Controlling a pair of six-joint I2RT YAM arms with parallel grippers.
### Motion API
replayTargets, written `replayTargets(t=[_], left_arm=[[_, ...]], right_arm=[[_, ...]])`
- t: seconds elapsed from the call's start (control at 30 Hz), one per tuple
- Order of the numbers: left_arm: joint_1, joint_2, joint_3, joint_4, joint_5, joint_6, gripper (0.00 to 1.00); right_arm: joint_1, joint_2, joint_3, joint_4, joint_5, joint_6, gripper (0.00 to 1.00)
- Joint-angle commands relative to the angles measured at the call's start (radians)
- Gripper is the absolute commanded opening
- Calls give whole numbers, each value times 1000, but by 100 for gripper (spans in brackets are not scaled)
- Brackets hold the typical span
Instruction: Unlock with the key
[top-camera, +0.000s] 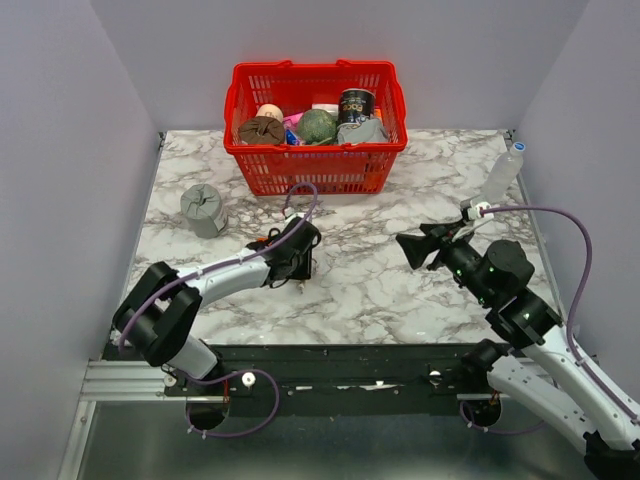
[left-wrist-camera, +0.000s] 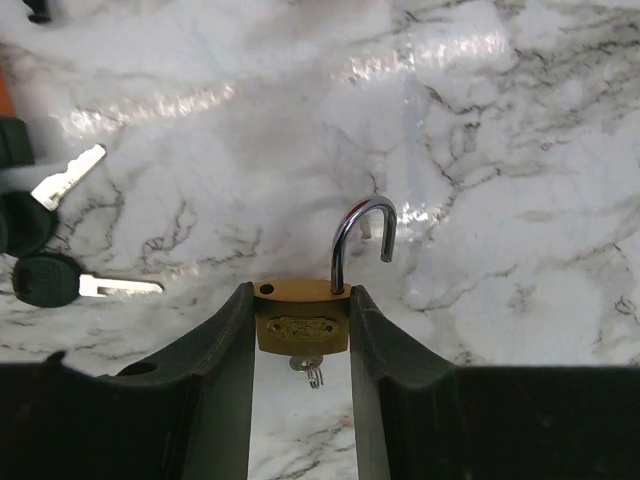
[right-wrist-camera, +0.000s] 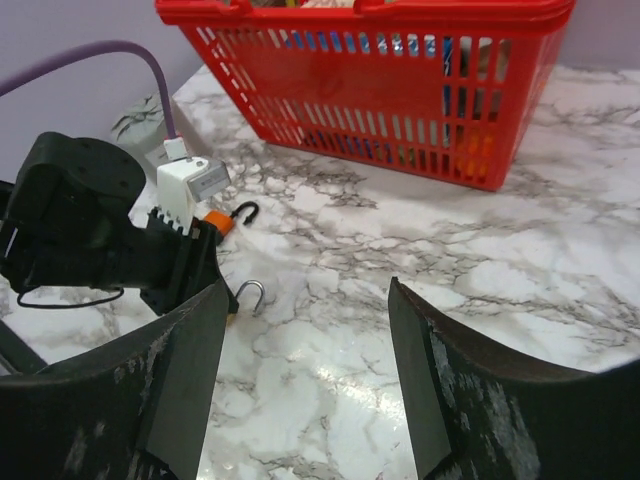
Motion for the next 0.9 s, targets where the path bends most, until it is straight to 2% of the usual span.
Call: replayTargets(t=[0.0,0.2,0.6,0.87], left_arm=[[36,67,95,-24,-63,58,0],[122,156,149,-8,-38,105,0],[171,340,308,-59,-48,185,0],[182,339,296,-77,-58,156,0]], right_arm=[[-2,-35,-25,-70,96,-36,74],[-2,-44,-39,-78,113,-43,74],[0,-36,-53,-76,133,-58,74],[-2,-30,-59,-76,145,-59,76]])
